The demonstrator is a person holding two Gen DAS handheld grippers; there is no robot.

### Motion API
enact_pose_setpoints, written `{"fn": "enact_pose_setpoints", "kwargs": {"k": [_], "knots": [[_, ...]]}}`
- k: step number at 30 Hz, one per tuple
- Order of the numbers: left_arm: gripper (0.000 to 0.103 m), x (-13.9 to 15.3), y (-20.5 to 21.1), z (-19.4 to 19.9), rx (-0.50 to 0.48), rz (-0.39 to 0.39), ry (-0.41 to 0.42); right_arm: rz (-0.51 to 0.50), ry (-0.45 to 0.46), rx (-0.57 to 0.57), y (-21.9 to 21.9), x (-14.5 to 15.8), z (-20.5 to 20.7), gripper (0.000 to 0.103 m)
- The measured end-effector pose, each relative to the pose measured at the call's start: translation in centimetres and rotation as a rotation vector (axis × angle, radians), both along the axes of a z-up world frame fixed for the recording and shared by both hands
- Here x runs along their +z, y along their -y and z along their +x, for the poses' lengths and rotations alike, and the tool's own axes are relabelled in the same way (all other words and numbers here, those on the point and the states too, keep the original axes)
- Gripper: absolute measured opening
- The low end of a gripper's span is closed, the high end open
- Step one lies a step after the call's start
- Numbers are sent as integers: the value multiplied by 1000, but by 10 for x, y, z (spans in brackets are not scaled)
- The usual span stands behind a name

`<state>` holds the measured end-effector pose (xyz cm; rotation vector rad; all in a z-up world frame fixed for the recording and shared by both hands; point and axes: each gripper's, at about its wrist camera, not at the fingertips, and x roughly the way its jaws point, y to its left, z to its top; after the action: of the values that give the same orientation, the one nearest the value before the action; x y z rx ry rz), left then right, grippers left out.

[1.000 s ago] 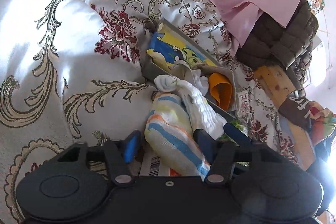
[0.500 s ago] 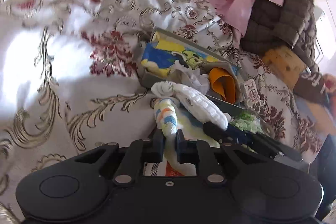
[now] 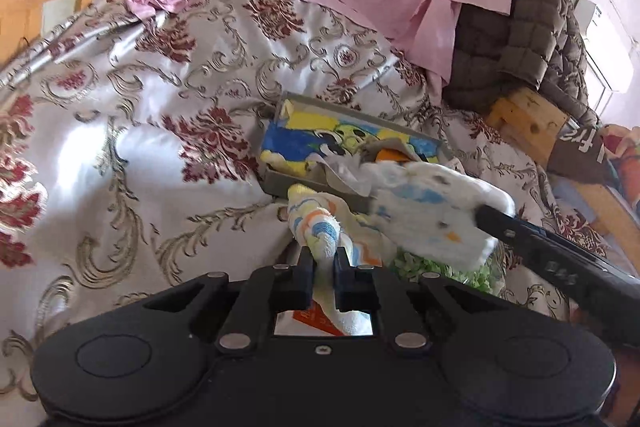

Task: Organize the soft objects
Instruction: 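Lift the striped towel and white muslin cloth up from the table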

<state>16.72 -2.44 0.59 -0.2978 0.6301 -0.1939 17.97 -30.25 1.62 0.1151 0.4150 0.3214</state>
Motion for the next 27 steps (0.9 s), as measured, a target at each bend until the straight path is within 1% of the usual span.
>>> {"fn": "enact_pose_setpoints", "kwargs": {"k": [4, 7, 10, 12, 14, 18, 20, 23, 24, 25, 27], "knots": [[10, 15, 2, 1, 6, 28, 26, 35, -43, -81, 25, -2, 5, 21], [10, 18, 11, 10, -4, 59, 30, 41, -59, -138, 38, -8, 12, 21], [10, 14, 28, 23, -28, 124, 31, 29, -74, -173, 43, -16, 18, 21], [10, 10, 43, 32, -60, 199, 49, 1, -80, -193, 43, -21, 21, 21], [10, 4, 56, 41, -89, 259, 53, -41, -82, -209, 41, -25, 25, 21], [10, -8, 69, 58, -118, 334, 48, -137, -75, -227, 32, -33, 30, 21], [10, -14, 70, 66, -118, 345, 31, -176, -67, -230, 27, -36, 32, 22], [11, -23, 69, 77, -116, 356, 8, -204, -54, -237, 22, -39, 33, 25], [11, -25, 69, 79, -114, 358, 6, -209, -49, -239, 21, -40, 33, 30], [11, -26, 68, 81, -111, 358, 3, -207, -43, -239, 20, -41, 32, 33], [12, -29, 68, 83, -112, 357, -1, -183, -42, -224, 21, -42, 32, 35]]}}
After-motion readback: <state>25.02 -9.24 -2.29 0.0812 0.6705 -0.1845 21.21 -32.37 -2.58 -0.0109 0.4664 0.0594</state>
